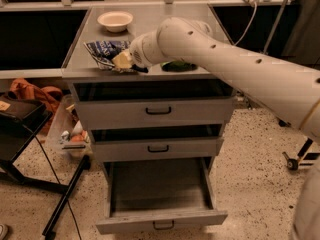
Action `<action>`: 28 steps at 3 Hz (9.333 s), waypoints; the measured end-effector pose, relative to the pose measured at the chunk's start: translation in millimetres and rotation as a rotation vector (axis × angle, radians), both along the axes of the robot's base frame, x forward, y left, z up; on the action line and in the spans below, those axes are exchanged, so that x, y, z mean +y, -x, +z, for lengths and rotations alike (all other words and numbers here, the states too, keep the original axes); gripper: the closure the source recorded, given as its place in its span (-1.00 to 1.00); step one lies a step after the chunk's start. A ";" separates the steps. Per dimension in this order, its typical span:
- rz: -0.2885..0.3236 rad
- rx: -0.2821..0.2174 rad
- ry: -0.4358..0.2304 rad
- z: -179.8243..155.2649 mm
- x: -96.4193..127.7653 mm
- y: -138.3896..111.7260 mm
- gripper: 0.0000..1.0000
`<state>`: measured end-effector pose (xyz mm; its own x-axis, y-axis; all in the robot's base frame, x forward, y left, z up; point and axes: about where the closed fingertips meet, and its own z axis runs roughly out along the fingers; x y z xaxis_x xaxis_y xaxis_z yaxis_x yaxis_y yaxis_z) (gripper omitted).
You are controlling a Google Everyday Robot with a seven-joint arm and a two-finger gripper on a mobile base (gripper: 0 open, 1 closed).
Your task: Place blue chip bag into bottom drawer
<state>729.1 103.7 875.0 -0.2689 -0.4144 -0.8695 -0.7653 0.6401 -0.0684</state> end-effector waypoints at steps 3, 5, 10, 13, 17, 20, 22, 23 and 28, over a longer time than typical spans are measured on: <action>0.048 -0.008 0.061 -23.7 -39.4 95.4 1.00; 0.078 0.127 0.166 -127.8 -46.7 135.1 1.00; 0.104 0.266 0.325 -269.3 -77.3 155.0 1.00; -0.022 0.422 0.062 -453.4 -184.1 148.4 1.00; -0.117 0.460 -0.073 -560.2 -184.4 130.1 1.00; 0.026 0.577 -0.077 -674.4 -102.4 82.7 1.00; 0.083 0.621 -0.052 -711.3 -84.1 77.3 0.16; 0.112 0.617 -0.061 -714.6 -80.4 78.1 -0.31; 0.111 0.468 -0.081 -669.2 -108.6 102.4 -1.00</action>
Offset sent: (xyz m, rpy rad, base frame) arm -0.1107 -0.0592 -0.0052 -0.0364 -0.0602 0.0112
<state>626.6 -4.9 205.8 -0.5969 -0.3989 -0.6962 -0.7657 0.5423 0.3458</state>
